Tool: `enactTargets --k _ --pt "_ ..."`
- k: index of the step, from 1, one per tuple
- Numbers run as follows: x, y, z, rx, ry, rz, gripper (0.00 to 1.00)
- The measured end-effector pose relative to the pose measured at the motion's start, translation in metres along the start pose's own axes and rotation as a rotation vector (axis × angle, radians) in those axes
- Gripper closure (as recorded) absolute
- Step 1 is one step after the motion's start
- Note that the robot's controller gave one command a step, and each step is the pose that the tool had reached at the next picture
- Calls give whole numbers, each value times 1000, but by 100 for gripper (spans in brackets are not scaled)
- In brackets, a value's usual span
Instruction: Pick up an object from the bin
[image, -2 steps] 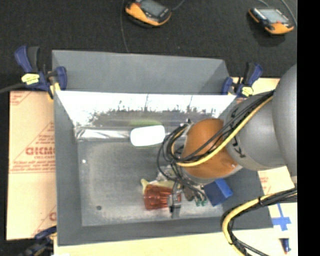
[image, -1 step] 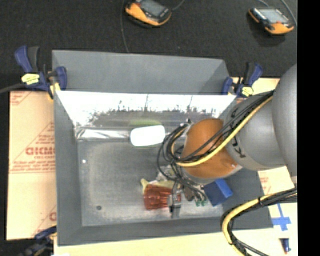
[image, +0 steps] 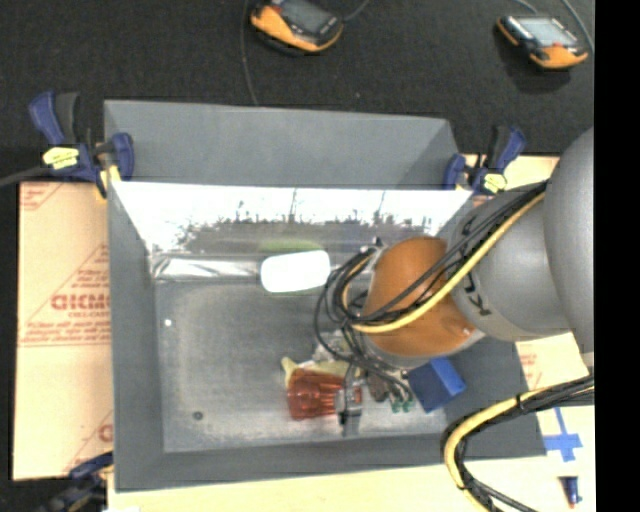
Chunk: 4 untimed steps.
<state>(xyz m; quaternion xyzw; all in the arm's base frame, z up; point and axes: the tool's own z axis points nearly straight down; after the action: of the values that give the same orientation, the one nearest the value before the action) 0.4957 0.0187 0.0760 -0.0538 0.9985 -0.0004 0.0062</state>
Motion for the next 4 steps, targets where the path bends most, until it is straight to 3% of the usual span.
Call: enactTargets --k 4 --pt "0 0 0 0 0 3 100"
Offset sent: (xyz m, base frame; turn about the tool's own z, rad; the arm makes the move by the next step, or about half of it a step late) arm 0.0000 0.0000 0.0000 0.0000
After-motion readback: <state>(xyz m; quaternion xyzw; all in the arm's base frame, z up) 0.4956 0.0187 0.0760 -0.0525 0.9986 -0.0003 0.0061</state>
